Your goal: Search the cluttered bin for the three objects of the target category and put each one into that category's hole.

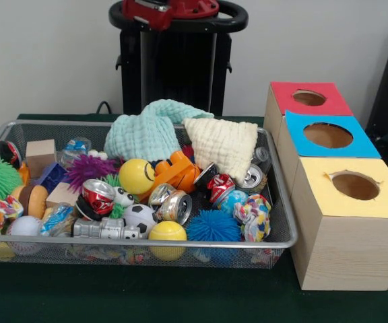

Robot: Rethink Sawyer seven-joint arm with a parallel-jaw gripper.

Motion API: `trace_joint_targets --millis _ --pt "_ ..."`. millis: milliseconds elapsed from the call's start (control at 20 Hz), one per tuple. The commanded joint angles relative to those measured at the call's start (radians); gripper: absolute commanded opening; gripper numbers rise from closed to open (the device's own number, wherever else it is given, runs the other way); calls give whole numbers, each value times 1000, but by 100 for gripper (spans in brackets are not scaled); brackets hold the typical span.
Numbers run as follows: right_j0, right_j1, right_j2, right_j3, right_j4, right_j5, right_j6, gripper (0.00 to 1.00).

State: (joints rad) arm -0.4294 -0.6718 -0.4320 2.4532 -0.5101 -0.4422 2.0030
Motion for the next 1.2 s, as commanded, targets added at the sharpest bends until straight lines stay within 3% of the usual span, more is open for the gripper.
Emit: trace_joint_targets --millis 50,100,200,350,400,450,550,650,950,1200 --pt "23 250 94 -101 -8 -161 158 100" --pt "32 236 99 -107 12 -186 167 100" --pt "49 167 114 -131 54 -115 152 100" --pt "-12 77 166 -151 34 -91 171 100" --pt "-34 43 187 -146 26 -46 173 100" --pt "-68 -17 235 -139 18 60 162 100" --pt "-120 -47 292 -128 27 141 160 100" --pt "-82 20 240 -158 53 126 130 100" --pt "1 258 124 -189 87 -129 145 100" --pt "10 302 111 -188 96 -163 156 100"
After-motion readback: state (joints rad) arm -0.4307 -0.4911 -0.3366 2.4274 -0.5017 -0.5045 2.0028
